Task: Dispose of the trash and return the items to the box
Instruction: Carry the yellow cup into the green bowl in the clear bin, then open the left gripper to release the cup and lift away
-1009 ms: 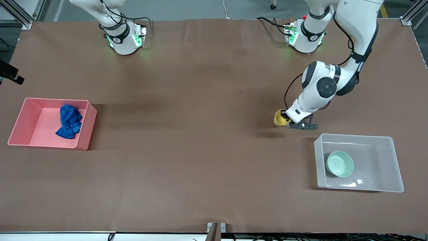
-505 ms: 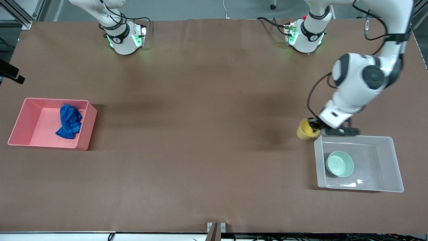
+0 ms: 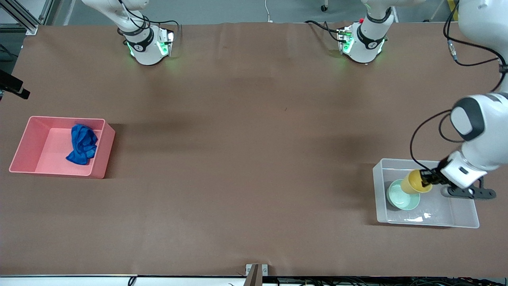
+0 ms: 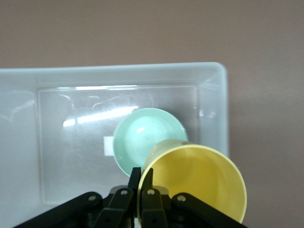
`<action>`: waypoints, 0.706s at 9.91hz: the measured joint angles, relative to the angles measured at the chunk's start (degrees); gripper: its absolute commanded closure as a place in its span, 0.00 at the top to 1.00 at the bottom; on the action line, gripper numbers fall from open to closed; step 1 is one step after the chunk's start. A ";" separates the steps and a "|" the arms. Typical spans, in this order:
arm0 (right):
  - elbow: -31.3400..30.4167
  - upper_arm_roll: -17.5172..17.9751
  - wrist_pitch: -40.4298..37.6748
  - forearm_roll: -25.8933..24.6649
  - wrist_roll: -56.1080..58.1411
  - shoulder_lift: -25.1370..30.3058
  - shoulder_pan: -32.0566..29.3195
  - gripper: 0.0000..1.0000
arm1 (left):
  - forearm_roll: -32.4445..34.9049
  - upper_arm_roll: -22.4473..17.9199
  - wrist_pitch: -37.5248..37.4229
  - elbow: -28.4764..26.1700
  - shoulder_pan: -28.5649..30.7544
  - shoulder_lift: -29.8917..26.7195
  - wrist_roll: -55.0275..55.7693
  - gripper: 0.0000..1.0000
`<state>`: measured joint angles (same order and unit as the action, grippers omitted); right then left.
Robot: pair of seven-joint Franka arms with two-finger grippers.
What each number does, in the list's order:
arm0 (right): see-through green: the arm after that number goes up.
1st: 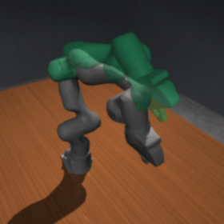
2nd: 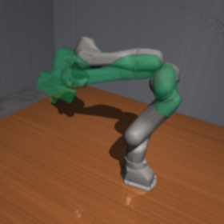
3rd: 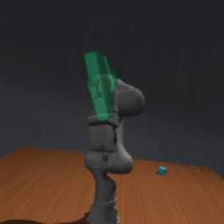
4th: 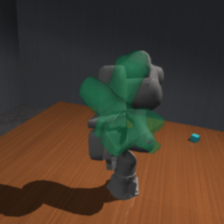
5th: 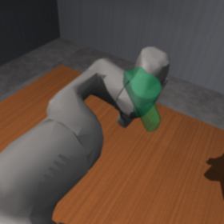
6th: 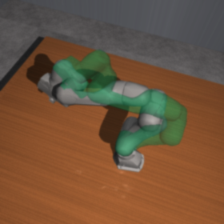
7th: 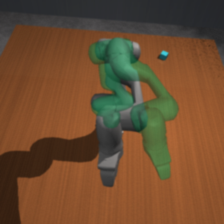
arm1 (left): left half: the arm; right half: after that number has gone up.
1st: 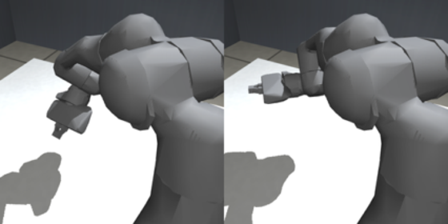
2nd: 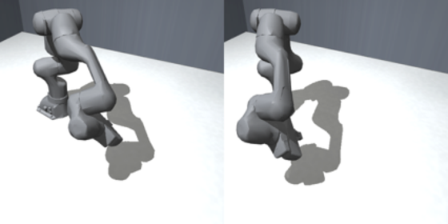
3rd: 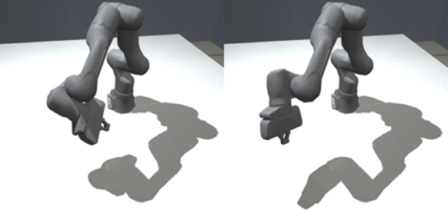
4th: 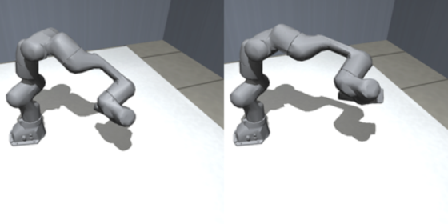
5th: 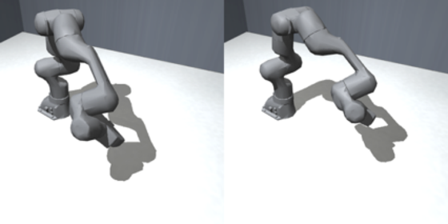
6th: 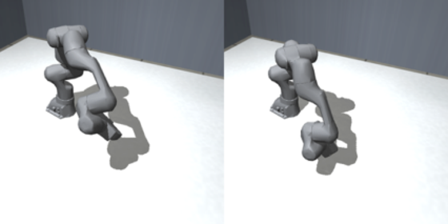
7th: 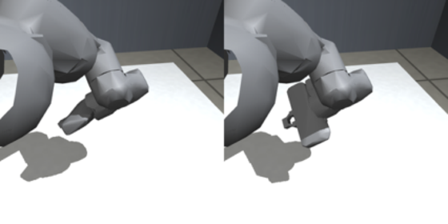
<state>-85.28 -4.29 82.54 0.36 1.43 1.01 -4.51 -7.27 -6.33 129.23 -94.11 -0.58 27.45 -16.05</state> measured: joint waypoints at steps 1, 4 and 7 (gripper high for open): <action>0.01 0.00 -0.02 0.00 0.01 0.00 0.00 1.00 | -1.28 -1.56 -0.02 1.27 0.04 2.58 -3.51 0.02; 0.02 -0.01 -0.06 0.00 0.03 -0.01 -0.01 1.00 | -5.93 -3.29 0.15 0.90 0.76 6.73 -9.27 0.03; 0.02 0.00 -0.11 0.00 0.04 -0.01 -0.01 1.00 | -5.95 -3.25 2.94 -0.98 0.42 8.31 -9.30 0.34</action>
<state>-85.25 -4.29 82.44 0.35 1.46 1.00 -4.52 -13.21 -9.59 132.17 -95.09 -0.16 35.77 -25.34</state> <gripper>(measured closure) 0.000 0.938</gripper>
